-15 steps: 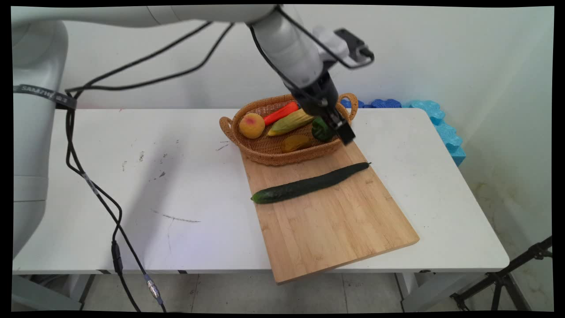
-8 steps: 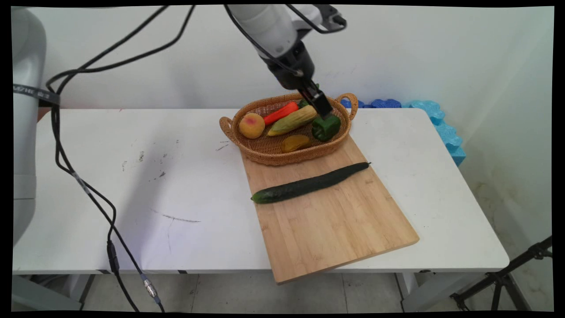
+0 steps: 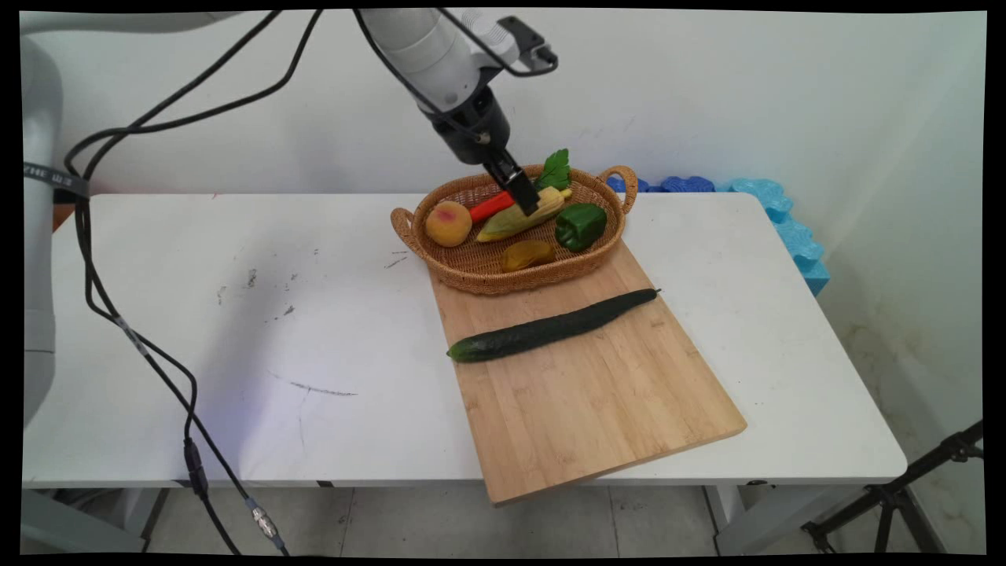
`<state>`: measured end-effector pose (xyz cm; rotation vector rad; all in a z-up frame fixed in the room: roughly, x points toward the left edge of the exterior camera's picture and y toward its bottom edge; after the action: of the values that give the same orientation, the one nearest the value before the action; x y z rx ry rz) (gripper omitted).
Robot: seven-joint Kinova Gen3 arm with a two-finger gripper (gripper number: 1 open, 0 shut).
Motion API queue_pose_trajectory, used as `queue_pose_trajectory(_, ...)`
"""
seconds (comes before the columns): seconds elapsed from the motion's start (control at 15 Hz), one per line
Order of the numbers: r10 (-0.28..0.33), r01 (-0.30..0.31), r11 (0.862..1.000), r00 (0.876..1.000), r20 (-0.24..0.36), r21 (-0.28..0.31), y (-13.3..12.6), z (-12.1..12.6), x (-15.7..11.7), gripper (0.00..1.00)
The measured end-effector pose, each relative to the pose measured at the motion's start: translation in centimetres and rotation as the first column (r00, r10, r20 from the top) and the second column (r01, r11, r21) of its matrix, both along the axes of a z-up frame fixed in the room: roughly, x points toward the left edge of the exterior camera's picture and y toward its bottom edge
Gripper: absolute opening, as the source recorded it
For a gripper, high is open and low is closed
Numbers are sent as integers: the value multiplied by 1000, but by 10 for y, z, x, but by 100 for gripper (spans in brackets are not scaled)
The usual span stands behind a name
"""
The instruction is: Pick up the potato from the vegetable basket
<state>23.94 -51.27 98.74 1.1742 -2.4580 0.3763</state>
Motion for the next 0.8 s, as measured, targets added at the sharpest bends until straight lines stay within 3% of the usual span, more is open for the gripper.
queue_pose_trajectory(0.8, -24, 24, 998, 1000, 5, 51, -31, -76, 6, 100)
